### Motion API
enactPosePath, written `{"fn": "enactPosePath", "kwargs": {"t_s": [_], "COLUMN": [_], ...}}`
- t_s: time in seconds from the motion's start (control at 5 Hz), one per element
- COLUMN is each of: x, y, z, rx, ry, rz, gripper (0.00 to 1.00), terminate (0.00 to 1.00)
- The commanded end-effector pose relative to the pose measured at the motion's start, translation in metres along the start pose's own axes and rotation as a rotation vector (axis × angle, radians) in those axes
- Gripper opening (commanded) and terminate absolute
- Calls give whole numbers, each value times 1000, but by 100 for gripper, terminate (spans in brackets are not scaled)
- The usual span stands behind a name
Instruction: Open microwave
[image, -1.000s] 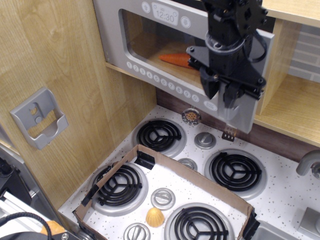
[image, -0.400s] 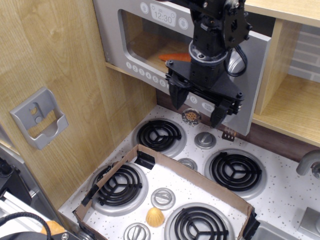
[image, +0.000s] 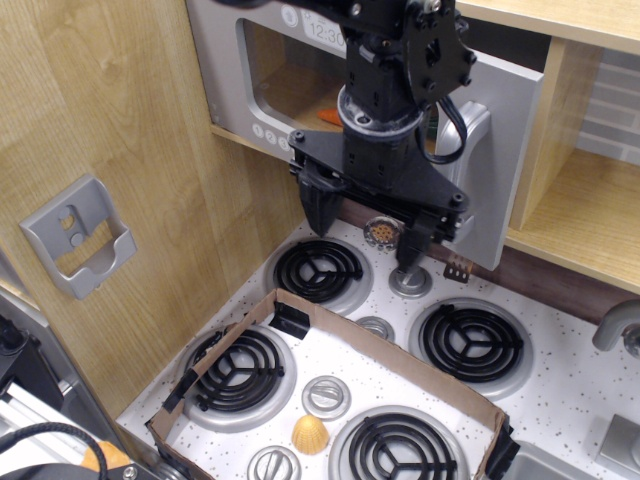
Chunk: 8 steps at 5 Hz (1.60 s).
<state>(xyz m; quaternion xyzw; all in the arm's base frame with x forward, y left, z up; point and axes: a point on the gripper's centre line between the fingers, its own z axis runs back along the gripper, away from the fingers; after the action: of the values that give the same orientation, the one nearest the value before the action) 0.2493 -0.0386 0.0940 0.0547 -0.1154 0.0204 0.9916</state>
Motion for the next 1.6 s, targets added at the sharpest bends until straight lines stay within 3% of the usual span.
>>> {"fn": "enactPosePath", "kwargs": {"t_s": [0.0, 0.2, 0.4, 0.6, 1.0, 1.2, 1.4], "x": [-6, 9, 29, 40, 59, 79, 99], "y": [-79, -118, -143, -156, -146, -122, -99], "z": [26, 31, 36, 30, 22, 10, 6], "rx": [-131, -246, -273, -266, -245, -255, -192], "ry": [-66, -123, -150, -267, -349, -316, -261], "rz": [-37, -185, -306, -375, -592, -700, -689], "gripper": [100, 100, 100, 100, 100, 100, 100], "terminate": [0, 0, 0, 0, 0, 0, 0]}}
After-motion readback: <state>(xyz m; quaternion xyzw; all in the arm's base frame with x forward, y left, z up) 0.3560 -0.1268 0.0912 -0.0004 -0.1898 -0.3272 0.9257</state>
